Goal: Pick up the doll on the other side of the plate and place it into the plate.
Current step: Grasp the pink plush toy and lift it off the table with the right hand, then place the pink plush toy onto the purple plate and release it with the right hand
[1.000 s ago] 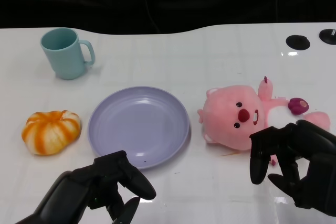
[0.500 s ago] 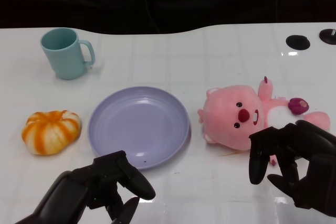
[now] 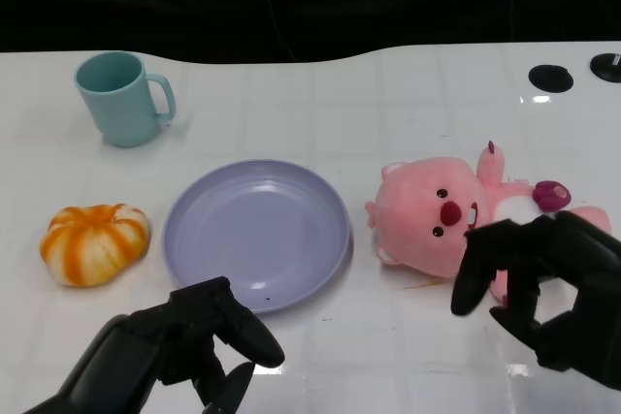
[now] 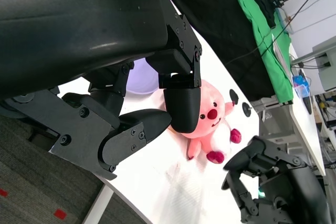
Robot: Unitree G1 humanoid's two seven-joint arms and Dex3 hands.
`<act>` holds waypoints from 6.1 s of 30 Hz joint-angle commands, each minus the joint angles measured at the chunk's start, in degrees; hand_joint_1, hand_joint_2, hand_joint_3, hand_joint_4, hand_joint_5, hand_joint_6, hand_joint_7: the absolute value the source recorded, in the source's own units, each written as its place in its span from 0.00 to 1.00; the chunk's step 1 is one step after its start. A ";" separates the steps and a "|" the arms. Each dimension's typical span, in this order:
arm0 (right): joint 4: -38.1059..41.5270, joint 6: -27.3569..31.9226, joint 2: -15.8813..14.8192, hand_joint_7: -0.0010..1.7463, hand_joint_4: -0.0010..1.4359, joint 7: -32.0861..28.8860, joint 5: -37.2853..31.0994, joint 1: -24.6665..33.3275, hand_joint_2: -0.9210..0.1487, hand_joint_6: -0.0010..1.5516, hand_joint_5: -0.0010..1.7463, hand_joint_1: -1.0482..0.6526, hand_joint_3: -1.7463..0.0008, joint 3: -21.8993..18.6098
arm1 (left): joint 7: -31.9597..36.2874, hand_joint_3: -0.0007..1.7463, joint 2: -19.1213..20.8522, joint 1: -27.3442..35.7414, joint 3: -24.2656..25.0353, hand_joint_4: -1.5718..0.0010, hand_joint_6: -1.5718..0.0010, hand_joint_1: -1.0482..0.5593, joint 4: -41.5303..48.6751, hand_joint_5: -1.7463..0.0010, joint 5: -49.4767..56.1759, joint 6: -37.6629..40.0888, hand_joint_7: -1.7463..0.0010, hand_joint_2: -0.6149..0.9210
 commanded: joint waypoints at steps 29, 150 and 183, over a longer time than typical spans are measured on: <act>0.81 12.27 -0.96 0.02 0.00 -3.76 -23.68 -4.76 0.04 0.04 0.12 0.26 1.00 5.57 | 0.21 0.57 -0.12 -1.26 -1.18 0.57 0.59 0.52 1.58 0.01 0.10 -0.64 0.19 0.82; 58.80 -17.15 22.24 1.00 0.70 -31.06 -18.25 -40.62 0.56 0.51 1.00 0.50 0.21 15.71 | 1.80 0.53 -2.12 13.45 -7.06 0.59 0.47 0.52 -0.63 0.02 7.89 -12.01 0.34 0.81; 61.95 -2.78 32.19 0.00 0.00 -24.41 -21.28 -43.56 0.00 0.04 0.11 0.25 0.79 21.75 | 5.16 0.48 -0.82 12.45 -8.92 0.50 0.48 0.49 4.84 0.06 11.45 -21.89 0.33 0.80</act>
